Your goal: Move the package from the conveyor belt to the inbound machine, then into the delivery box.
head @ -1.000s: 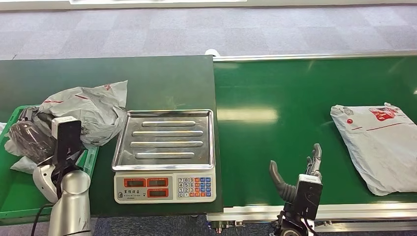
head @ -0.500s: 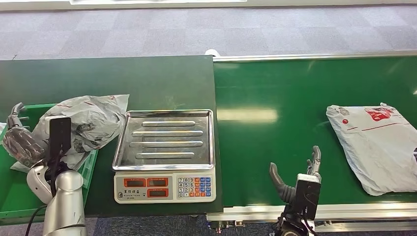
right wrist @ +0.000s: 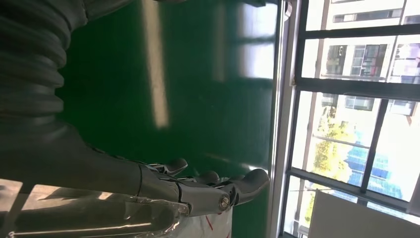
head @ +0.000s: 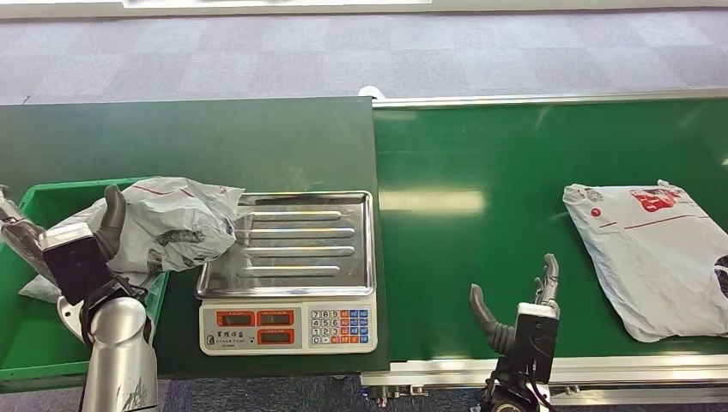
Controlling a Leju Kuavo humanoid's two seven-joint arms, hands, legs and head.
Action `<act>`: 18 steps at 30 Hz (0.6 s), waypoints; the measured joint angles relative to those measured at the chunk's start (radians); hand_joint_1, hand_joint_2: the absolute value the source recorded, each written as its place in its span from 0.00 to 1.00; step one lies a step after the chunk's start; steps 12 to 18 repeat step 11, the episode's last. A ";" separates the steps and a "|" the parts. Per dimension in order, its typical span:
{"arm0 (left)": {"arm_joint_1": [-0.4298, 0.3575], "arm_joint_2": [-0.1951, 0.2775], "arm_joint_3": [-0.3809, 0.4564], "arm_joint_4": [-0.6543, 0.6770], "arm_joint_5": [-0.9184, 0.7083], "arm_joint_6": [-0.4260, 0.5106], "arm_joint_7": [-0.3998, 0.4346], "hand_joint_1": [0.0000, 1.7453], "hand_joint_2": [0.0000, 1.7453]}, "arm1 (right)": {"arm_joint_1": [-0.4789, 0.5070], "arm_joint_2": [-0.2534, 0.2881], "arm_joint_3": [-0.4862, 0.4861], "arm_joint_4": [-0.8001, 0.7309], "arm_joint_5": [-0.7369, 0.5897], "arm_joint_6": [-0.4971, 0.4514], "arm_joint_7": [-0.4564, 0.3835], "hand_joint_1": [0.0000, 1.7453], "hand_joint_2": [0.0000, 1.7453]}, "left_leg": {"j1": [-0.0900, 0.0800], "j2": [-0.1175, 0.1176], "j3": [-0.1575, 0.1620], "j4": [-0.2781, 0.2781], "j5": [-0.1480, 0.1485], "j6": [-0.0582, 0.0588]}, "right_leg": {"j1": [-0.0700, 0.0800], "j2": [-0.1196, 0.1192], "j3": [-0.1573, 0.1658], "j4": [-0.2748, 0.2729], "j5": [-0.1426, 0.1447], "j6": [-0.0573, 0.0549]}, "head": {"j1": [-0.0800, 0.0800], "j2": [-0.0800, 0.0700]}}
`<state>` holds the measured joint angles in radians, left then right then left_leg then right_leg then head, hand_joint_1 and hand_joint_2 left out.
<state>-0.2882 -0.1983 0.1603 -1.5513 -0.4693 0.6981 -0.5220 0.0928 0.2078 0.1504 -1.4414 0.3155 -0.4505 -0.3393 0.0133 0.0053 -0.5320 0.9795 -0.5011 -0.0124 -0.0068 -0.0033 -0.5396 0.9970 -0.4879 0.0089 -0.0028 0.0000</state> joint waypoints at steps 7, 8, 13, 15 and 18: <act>0.029 0.012 -0.092 -0.043 0.254 -0.113 0.079 0.00 1.00 | 0.000 0.004 -0.004 0.002 0.004 0.008 -0.001 0.00 1.00 | 0.000 0.000 0.000 0.000 0.000 0.000 | 0.000 0.000 0.000 0.000 0.000 0.000 | 0.000 0.000; 0.033 0.016 -0.100 -0.045 0.311 -0.149 0.074 0.00 1.00 | 0.000 0.004 -0.006 0.002 0.004 0.010 -0.001 0.00 1.00 | 0.000 0.000 0.000 0.000 0.000 0.000 | 0.000 0.000 0.000 0.000 0.000 0.000 | 0.000 0.000; 0.042 0.026 -0.121 -0.054 0.415 -0.239 0.045 0.00 1.00 | 0.000 0.004 -0.010 0.003 0.005 0.016 -0.001 0.00 1.00 | 0.000 0.000 0.000 0.000 0.000 0.000 | 0.000 0.000 0.000 0.000 0.000 0.000 | 0.000 0.000; 0.042 0.026 -0.121 -0.054 0.415 -0.239 0.045 0.00 1.00 | 0.000 0.004 -0.010 0.003 0.005 0.016 -0.001 0.00 1.00 | 0.000 0.000 0.000 0.000 0.000 0.000 | 0.000 0.000 0.000 0.000 0.000 0.000 | 0.000 0.000; 0.042 0.026 -0.121 -0.054 0.415 -0.239 0.045 0.00 1.00 | 0.000 0.004 -0.010 0.003 0.005 0.016 -0.001 0.00 1.00 | 0.000 0.000 0.000 0.000 0.000 0.000 | 0.000 0.000 0.000 0.000 0.000 0.000 | 0.000 0.000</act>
